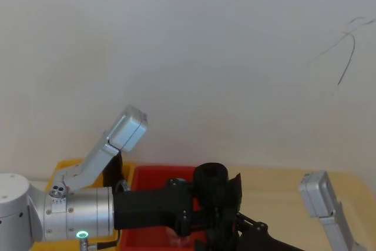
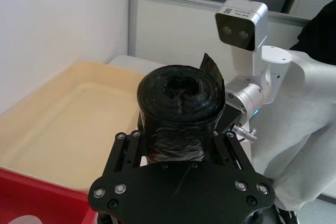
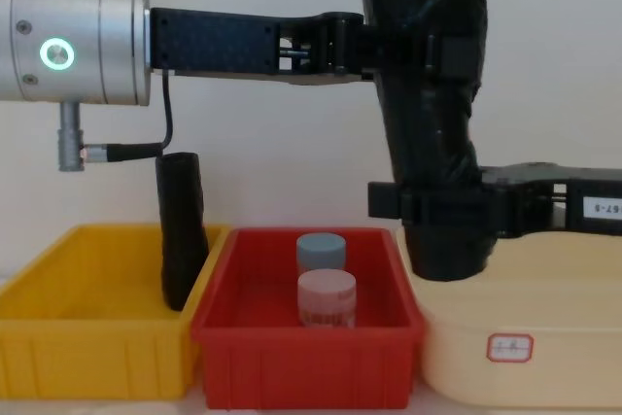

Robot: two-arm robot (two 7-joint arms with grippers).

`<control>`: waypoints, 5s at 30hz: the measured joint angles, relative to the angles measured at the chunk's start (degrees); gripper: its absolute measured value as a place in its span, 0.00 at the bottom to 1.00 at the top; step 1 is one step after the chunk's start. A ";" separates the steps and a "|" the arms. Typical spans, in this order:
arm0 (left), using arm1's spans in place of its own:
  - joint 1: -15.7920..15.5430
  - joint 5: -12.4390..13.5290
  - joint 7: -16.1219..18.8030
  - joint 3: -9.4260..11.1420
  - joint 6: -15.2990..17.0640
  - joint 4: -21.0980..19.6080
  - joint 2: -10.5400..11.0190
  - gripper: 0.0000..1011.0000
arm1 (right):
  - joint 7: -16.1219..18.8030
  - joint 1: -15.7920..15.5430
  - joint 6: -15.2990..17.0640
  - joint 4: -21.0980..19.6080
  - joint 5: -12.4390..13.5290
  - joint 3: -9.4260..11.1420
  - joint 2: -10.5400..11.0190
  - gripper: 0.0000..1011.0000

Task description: Pick up the garbage bag with the one hand and transfer it to the other hand.

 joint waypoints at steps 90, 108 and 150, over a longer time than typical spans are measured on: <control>9.66 -2.29 29.19 -12.50 -5.27 1.92 1.31 0.99 | -22.31 8.12 2.11 10.79 -3.19 3.34 -5.73 0.56; 5.90 1.25 28.82 -8.00 -6.47 9.03 -0.02 0.99 | -22.81 9.29 2.36 15.52 -4.73 3.57 -6.73 0.61; 4.31 2.76 28.49 -6.25 -7.08 12.01 -0.92 0.99 | -13.49 12.58 5.08 15.61 -5.43 -0.67 -6.21 0.99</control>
